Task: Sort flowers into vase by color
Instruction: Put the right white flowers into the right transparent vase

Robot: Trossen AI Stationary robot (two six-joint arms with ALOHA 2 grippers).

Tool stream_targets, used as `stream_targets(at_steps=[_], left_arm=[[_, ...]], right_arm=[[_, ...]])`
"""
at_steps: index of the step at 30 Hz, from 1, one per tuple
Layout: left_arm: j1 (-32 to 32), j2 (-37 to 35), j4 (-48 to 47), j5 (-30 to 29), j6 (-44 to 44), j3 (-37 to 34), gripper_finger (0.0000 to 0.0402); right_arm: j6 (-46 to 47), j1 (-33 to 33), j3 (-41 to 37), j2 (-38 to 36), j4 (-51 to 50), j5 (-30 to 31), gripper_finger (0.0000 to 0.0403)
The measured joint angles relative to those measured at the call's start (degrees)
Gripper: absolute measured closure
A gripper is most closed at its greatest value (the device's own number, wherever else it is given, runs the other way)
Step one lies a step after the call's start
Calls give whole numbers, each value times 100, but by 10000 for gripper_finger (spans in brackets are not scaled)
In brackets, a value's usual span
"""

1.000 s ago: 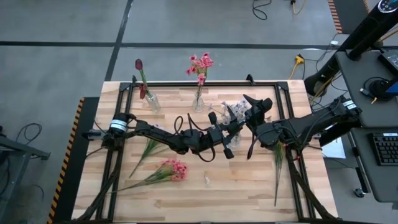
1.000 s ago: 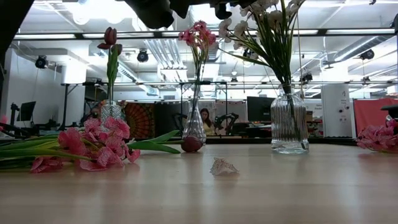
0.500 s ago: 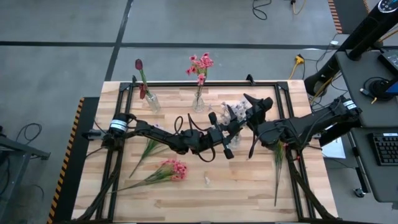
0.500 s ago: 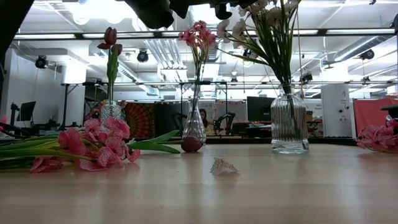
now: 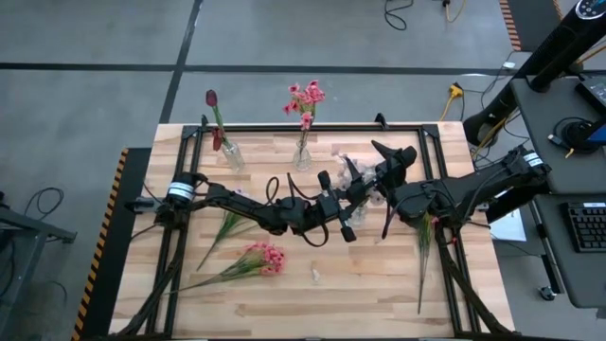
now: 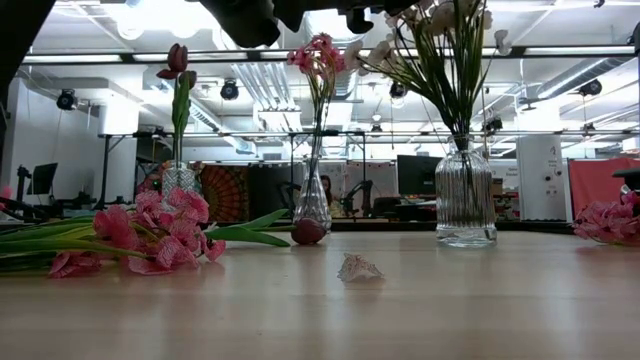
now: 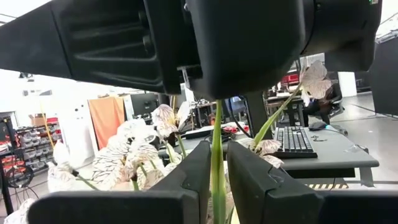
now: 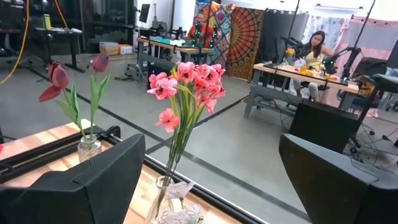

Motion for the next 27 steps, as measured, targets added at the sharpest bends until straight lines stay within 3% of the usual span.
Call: stream_targets(at_steps=[9,27], left_arm=[[0,0,-37,-2,1,0,364],[-2,4,-136,-3,1,-4,364]], right_arm=[[-155,0,-10,0,-5,-54,39],[-455,11,-24,7,-260,-751,39]])
